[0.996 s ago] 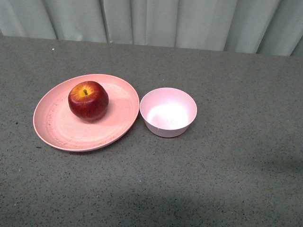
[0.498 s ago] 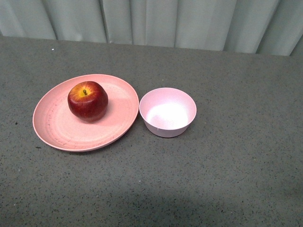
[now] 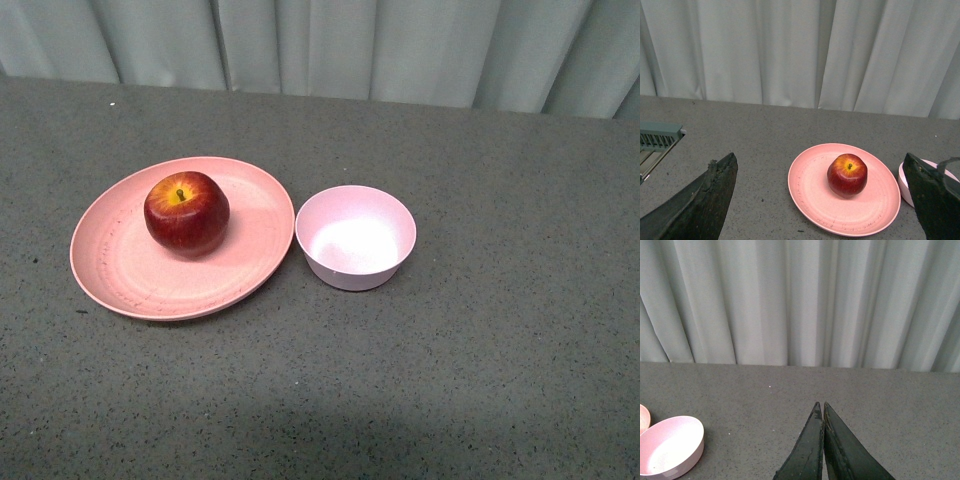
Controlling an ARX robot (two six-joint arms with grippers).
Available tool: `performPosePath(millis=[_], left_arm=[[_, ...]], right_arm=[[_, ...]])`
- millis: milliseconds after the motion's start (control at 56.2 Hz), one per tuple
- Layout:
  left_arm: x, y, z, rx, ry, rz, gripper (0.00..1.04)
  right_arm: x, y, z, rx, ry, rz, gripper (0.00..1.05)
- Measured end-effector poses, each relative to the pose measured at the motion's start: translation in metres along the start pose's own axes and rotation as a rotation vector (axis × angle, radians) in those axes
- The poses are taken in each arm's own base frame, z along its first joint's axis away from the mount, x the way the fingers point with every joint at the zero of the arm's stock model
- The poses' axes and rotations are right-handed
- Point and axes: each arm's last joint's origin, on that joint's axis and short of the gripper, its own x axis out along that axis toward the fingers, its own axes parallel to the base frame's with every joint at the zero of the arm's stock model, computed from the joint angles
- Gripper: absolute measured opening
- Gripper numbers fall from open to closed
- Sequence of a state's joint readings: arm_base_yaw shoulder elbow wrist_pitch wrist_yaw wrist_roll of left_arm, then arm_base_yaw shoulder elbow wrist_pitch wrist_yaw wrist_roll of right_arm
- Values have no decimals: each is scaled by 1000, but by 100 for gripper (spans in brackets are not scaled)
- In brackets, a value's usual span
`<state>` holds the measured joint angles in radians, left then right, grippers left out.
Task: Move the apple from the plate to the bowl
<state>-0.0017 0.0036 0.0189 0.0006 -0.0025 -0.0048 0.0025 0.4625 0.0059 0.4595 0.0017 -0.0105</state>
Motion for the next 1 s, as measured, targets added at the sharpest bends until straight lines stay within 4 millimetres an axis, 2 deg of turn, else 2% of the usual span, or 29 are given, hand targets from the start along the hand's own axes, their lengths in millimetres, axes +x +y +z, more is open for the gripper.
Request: performPosePath(millis=[711, 836, 996], left_arm=[[0, 0, 0, 0, 0, 0, 98], [0, 0, 0, 0, 0, 0, 98], [0, 0, 0, 0, 0, 0, 98]], right_arm=[[-18, 0, 1, 0, -6, 0, 1], [-29, 0, -2, 0, 0, 2, 1], [-29, 0, -2, 0, 0, 2, 3]])
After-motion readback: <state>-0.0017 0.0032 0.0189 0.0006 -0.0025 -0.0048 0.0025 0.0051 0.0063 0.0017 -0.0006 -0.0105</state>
